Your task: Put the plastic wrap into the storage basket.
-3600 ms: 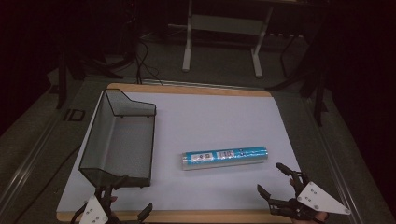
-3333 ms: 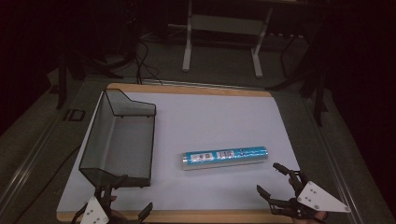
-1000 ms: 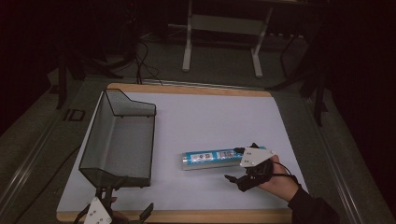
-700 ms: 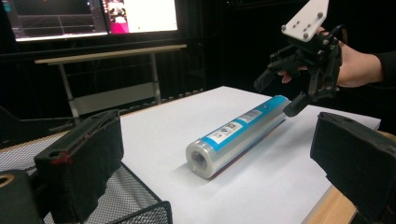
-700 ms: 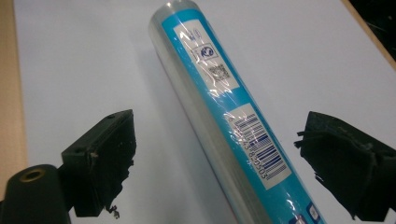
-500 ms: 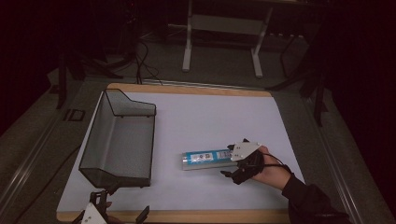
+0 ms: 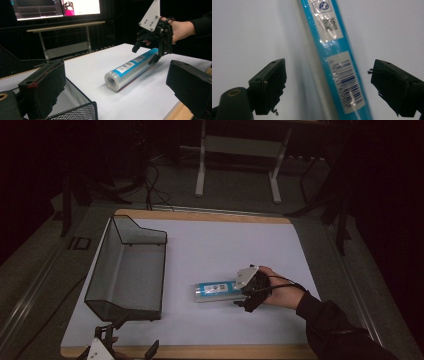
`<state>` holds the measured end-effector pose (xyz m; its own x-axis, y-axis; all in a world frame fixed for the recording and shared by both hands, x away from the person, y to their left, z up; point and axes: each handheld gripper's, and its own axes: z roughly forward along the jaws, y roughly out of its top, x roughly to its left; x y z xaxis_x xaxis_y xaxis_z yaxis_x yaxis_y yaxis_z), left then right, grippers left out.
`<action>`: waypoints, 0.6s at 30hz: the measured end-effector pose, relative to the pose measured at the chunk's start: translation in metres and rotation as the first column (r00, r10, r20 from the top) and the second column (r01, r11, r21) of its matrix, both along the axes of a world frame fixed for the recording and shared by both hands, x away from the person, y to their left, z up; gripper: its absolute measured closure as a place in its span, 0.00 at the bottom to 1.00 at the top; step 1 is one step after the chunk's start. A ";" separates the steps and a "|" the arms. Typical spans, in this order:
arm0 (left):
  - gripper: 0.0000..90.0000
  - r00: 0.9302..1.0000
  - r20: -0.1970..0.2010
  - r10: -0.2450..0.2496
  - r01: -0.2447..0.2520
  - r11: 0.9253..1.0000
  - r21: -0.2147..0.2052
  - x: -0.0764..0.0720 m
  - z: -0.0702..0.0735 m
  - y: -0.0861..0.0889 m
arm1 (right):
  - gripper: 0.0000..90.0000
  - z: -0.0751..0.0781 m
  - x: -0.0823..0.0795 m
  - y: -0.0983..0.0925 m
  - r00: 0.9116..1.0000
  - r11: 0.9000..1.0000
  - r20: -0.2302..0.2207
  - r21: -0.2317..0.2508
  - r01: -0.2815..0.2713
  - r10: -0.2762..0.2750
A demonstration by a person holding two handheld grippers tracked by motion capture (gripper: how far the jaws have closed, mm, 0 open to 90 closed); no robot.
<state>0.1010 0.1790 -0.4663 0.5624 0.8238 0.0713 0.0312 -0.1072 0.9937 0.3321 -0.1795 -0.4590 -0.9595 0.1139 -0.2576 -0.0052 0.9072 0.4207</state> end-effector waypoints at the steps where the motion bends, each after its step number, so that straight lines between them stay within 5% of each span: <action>1: 0.04 1.000 0.001 0.001 -0.001 1.000 -0.001 0.000 0.000 0.000 | 0.14 0.000 0.002 0.002 1.000 1.000 0.008 -0.017 -0.004 0.004; 10: 0.04 1.000 0.001 0.001 -0.001 1.000 -0.002 0.000 0.000 0.001 | 0.16 -0.010 0.015 0.024 0.997 0.984 -0.075 -0.178 -0.032 0.019; 18: 0.04 1.000 0.001 0.004 -0.004 1.000 -0.007 0.000 0.000 0.001 | 0.16 -0.018 0.023 0.038 0.995 0.957 -0.078 -0.275 -0.088 0.069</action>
<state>0.1013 0.1804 -0.4665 0.5590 0.8265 0.0662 0.0307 -0.1005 0.9945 0.3555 -0.1419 -0.4773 -0.9786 -0.0293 -0.2038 -0.0616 0.9862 0.1539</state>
